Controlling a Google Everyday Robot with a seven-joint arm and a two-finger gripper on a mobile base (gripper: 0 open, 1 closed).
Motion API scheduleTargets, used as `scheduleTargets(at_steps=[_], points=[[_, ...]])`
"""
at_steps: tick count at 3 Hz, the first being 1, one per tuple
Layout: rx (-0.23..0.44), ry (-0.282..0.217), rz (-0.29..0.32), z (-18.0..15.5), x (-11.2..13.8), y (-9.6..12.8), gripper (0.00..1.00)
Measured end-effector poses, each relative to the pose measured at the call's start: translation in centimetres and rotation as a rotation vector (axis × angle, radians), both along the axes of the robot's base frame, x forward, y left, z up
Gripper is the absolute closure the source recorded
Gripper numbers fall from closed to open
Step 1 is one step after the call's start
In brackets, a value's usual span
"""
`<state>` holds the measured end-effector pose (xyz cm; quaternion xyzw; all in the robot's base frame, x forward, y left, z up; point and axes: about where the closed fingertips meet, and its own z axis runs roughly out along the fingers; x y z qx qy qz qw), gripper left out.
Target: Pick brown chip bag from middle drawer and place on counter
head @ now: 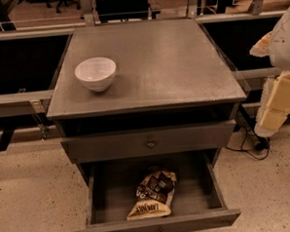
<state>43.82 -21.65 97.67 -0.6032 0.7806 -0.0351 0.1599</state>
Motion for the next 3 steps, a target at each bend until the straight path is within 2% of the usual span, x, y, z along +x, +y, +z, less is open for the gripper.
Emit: scheduleTargets(at_steps=[1, 2, 3], points=[[0.0, 0.0, 0.0, 0.0, 0.0, 0.0, 0.0], [-0.012, -0.019, 0.029, -2.1, -0.1, 0.9, 0.0], [-0.1, -0.109, 0.201, -5.1, -1.2, 5.0, 0.0]])
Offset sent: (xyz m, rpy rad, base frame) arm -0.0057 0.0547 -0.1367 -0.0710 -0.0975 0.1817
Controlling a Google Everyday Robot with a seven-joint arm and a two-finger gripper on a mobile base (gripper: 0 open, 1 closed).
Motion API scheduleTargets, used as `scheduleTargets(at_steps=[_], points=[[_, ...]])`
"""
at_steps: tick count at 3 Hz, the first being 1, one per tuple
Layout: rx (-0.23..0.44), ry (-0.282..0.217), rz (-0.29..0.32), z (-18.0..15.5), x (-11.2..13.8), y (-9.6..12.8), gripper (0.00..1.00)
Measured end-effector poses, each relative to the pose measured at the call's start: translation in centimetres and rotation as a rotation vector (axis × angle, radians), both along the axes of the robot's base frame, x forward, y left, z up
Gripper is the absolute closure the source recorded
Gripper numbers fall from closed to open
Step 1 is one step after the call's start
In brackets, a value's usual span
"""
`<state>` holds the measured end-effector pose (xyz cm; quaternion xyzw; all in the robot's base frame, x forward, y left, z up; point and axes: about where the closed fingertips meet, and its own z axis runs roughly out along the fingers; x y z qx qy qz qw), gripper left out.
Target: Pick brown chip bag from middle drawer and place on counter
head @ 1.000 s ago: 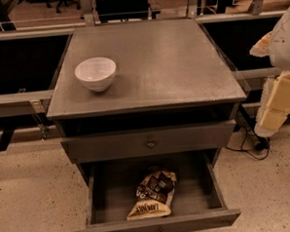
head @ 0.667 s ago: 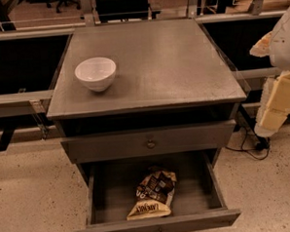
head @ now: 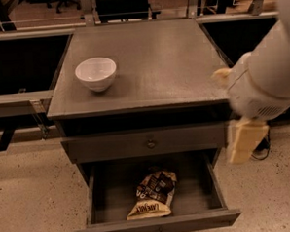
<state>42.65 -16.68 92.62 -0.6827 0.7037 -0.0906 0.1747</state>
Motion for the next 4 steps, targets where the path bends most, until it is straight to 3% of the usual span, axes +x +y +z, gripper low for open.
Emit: scheduleTargets(at_steps=[1, 2, 3, 4], points=[[-0.022, 0.016, 0.085, -3.4, -0.5, 2.9, 0.0], [-0.037, 0.023, 0.086, -3.4, -0.5, 2.8, 0.0], [0.012, 0.082, 0.143, -7.9, -0.4, 3.7, 0.0], [0.127, 0.174, 0.28, -17.9, -0.8, 8.3, 0.0]])
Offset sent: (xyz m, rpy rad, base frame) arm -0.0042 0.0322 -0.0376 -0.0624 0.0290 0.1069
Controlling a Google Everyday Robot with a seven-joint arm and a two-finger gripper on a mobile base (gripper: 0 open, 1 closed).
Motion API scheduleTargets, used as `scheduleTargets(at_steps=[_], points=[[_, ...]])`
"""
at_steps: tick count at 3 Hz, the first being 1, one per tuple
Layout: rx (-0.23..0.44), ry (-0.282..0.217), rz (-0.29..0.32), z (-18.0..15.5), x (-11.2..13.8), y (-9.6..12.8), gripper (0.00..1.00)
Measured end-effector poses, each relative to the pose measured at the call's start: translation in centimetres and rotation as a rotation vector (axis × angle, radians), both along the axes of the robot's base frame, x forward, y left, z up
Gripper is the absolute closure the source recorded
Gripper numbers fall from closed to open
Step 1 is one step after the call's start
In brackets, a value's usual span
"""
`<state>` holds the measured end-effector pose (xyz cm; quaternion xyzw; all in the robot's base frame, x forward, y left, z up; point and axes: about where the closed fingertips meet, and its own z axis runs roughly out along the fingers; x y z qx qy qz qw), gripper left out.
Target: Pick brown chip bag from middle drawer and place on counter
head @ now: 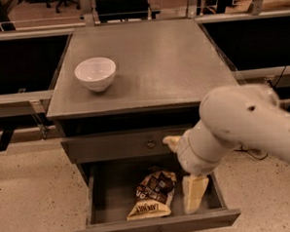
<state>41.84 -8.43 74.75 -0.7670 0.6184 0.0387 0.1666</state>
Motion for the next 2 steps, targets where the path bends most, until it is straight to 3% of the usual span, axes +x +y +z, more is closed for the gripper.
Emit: scheduleTargets(at_steps=[1, 2], points=[[0.055, 0.089, 0.105, -8.7, -2.0, 3.0, 0.0], [0.069, 0.113, 0.107, -10.2, -2.3, 3.1, 0.0]])
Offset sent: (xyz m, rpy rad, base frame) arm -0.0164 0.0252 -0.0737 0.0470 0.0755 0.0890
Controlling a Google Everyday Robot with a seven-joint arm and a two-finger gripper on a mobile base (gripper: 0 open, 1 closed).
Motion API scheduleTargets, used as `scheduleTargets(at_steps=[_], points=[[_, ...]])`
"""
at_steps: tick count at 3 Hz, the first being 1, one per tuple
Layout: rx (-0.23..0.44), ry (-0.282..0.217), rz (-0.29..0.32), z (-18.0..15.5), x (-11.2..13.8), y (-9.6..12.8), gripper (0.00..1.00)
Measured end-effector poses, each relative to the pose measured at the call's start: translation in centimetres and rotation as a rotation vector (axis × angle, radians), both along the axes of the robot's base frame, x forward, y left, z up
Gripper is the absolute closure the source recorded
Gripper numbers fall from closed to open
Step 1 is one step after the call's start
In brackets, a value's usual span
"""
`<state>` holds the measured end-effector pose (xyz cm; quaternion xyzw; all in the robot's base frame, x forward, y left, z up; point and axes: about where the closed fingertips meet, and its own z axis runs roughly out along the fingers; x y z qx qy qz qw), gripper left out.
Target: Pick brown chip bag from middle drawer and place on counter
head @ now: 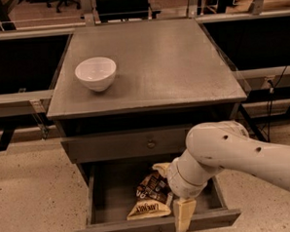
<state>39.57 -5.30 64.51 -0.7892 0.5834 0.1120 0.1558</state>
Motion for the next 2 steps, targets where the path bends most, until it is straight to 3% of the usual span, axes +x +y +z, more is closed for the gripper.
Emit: scheduleTargets(at_steps=[1, 2], points=[[-0.048, -0.001, 0.031, -0.6, -0.2, 0.6, 0.0], [-0.086, -0.041, 0.141, -3.5, 0.6, 2.3, 0.0]])
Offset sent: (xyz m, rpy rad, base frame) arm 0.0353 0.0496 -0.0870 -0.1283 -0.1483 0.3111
